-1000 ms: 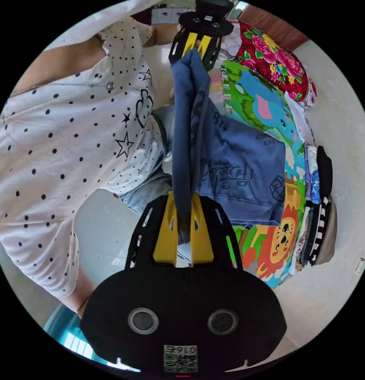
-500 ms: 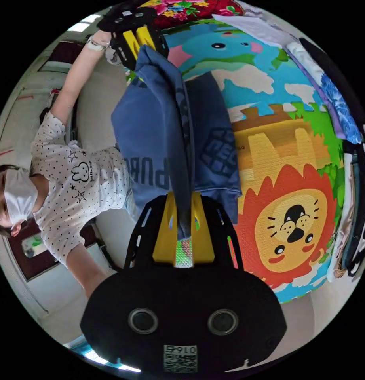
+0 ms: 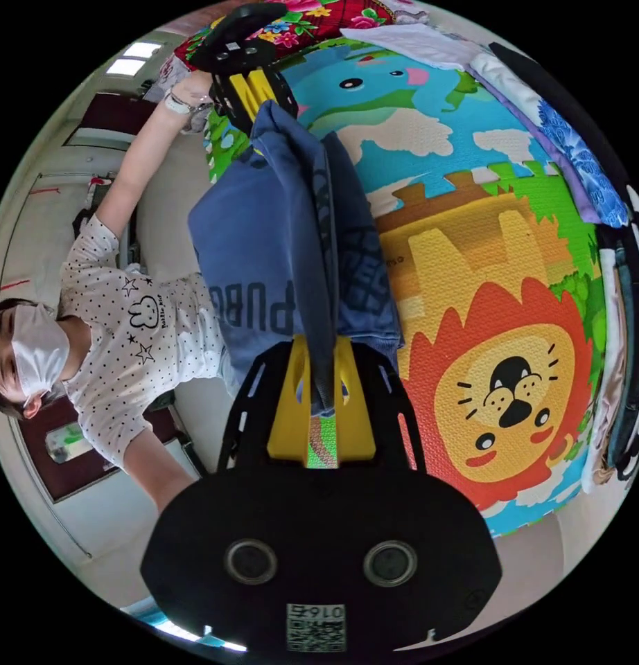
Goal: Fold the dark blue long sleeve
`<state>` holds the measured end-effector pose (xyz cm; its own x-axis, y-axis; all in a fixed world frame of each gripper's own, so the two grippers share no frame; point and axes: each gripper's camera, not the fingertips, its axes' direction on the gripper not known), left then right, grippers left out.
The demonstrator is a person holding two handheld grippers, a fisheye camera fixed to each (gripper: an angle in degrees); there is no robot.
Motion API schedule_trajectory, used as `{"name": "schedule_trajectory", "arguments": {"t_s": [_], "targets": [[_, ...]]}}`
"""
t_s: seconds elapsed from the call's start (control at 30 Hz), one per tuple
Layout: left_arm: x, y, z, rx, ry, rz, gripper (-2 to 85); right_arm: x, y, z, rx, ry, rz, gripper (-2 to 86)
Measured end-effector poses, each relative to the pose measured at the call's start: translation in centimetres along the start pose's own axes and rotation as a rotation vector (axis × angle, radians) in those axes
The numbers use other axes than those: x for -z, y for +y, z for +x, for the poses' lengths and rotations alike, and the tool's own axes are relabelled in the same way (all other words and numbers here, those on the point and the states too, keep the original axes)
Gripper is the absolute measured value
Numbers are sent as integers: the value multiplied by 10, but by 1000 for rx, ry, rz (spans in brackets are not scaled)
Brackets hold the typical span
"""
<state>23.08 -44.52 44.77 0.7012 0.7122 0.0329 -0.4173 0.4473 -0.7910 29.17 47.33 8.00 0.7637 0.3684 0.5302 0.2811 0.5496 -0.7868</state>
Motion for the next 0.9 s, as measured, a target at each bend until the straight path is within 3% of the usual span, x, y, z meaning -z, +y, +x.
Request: {"name": "schedule_trajectory", "arguments": {"t_s": [0.13,0.27,0.37,0.43,0.53,0.63,0.77,0.9], "targets": [[-18,3,-9,46,-16,1,48,-32,3,22,-158,24,-18,59],[29,58,-27,176,12,270,48,-21,57,5,-179,31,154,59],[67,113,-10,339,-175,529,2,-6,108,-25,-260,176,351,39],[64,120,25,257,-276,530,-5,-4,135,-61,-264,344,517,19],[31,113,75,83,-248,498,-9,-33,157,-124,-156,600,668,4],[-8,102,100,32,-313,475,-9,-72,153,-151,-154,622,611,-1],[-58,97,95,138,-621,409,-10,-118,153,-167,-220,723,569,-3],[-95,109,124,55,-872,408,-10,-143,168,-177,-257,727,627,-3]]}}
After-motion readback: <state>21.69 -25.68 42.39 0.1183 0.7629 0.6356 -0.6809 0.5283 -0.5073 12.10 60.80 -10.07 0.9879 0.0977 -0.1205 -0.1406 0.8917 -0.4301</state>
